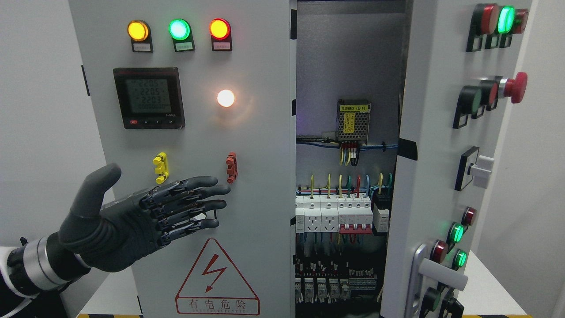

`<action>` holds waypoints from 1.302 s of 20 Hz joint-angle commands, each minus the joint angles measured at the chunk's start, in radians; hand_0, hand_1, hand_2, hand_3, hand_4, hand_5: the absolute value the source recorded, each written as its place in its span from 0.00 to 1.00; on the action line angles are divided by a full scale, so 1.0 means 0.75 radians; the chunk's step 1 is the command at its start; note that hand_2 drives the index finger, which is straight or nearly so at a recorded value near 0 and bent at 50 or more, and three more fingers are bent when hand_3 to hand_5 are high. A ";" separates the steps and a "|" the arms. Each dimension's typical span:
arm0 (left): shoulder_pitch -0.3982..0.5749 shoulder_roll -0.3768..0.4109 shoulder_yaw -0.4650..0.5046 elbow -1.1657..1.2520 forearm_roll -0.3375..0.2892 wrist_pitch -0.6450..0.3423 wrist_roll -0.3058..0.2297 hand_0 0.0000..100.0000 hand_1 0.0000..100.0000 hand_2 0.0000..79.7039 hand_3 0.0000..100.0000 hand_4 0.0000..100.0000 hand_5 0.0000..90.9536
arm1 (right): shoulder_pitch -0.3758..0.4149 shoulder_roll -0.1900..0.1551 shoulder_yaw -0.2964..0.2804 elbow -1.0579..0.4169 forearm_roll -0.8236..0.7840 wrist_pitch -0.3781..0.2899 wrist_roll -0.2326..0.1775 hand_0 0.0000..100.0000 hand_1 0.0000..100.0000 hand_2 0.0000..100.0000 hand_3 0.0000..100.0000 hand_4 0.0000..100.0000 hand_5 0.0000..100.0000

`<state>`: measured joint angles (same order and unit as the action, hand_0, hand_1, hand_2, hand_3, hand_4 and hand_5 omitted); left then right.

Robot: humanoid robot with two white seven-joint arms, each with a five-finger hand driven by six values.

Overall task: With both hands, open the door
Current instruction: 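Raise the left hand and reach into the gap beside the handled door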

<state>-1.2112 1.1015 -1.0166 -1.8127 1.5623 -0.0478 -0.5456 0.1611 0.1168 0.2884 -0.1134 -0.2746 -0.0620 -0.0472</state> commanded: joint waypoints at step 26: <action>-0.686 -0.624 -0.706 0.169 0.386 -0.018 0.151 0.00 0.00 0.00 0.00 0.03 0.00 | 0.000 0.000 0.000 0.000 0.000 0.001 -0.002 0.00 0.00 0.00 0.00 0.00 0.00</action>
<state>-1.7107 0.7998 -1.5636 -1.7442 1.8382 -0.0624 -0.4347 0.1611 0.1168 0.2884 -0.1134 -0.2746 -0.0624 -0.0471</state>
